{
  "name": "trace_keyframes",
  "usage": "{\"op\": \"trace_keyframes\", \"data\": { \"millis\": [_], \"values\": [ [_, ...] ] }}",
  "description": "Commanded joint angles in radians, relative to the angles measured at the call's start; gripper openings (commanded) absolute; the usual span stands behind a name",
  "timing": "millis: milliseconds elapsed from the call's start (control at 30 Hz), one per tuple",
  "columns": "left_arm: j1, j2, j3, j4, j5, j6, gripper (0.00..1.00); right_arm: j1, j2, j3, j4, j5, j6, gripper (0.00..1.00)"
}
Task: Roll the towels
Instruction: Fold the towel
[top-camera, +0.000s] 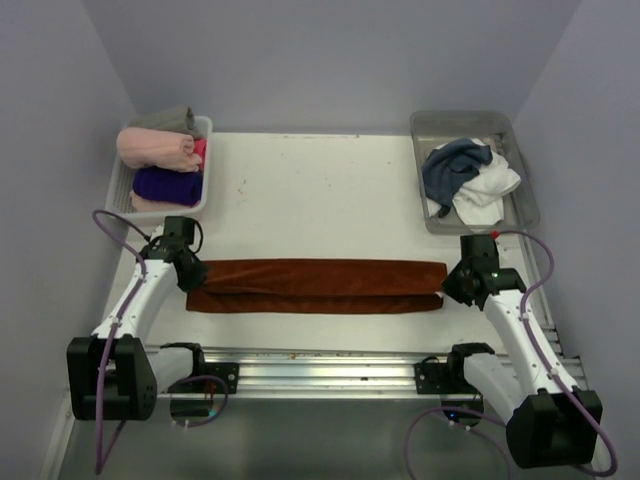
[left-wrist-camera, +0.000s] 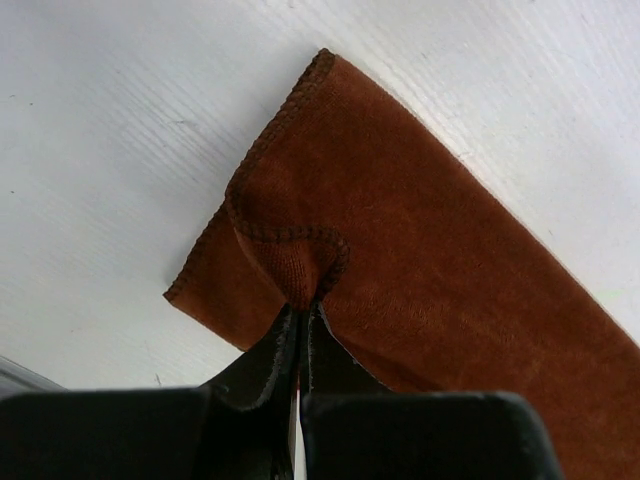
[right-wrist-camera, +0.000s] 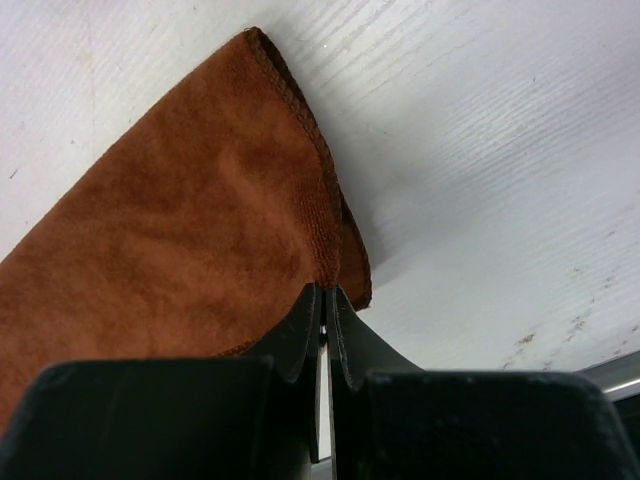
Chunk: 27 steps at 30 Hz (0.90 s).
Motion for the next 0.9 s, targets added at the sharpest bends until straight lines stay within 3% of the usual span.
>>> {"op": "trace_keyframes", "data": {
  "millis": [0,567,600,633,667,700,733,767,833,867],
  "values": [
    [0.038,0.005,-0.004,-0.005,-0.013,-0.026,0.0,-0.005,-0.031,-0.012,-0.03,-0.013,0.01,0.0],
    [0.071,0.009,-0.022,-0.008,-0.003,-0.047,0.0,-0.003,-0.054,-0.078,-0.022,-0.064,0.012,0.0],
    [0.073,0.005,-0.025,-0.008,-0.003,-0.05,0.0,-0.005,-0.054,-0.08,-0.021,-0.065,0.007,0.01],
    [0.073,0.0,-0.025,-0.005,0.0,-0.052,0.02,-0.005,-0.055,-0.078,-0.019,-0.067,0.004,0.09],
    [0.075,-0.012,-0.025,-0.003,0.005,-0.05,0.11,-0.005,-0.055,-0.075,-0.016,-0.067,0.001,0.31],
    [0.075,-0.021,-0.022,-0.005,0.007,-0.05,0.21,-0.005,-0.055,-0.074,-0.015,-0.067,-0.002,0.4],
    [0.075,-0.032,-0.019,-0.005,0.007,-0.05,0.47,-0.003,-0.054,-0.071,-0.015,-0.065,-0.006,0.5],
    [0.076,-0.061,-0.007,-0.005,-0.002,-0.052,0.58,-0.005,-0.052,-0.058,-0.012,-0.053,-0.008,0.57],
    [0.082,-0.099,0.011,-0.008,-0.019,-0.062,0.81,-0.005,-0.043,-0.04,-0.012,-0.038,-0.022,0.6],
    [0.082,-0.144,0.03,-0.005,-0.035,-0.062,0.83,-0.003,-0.04,-0.02,-0.004,-0.026,-0.026,0.61]
  ]
}}
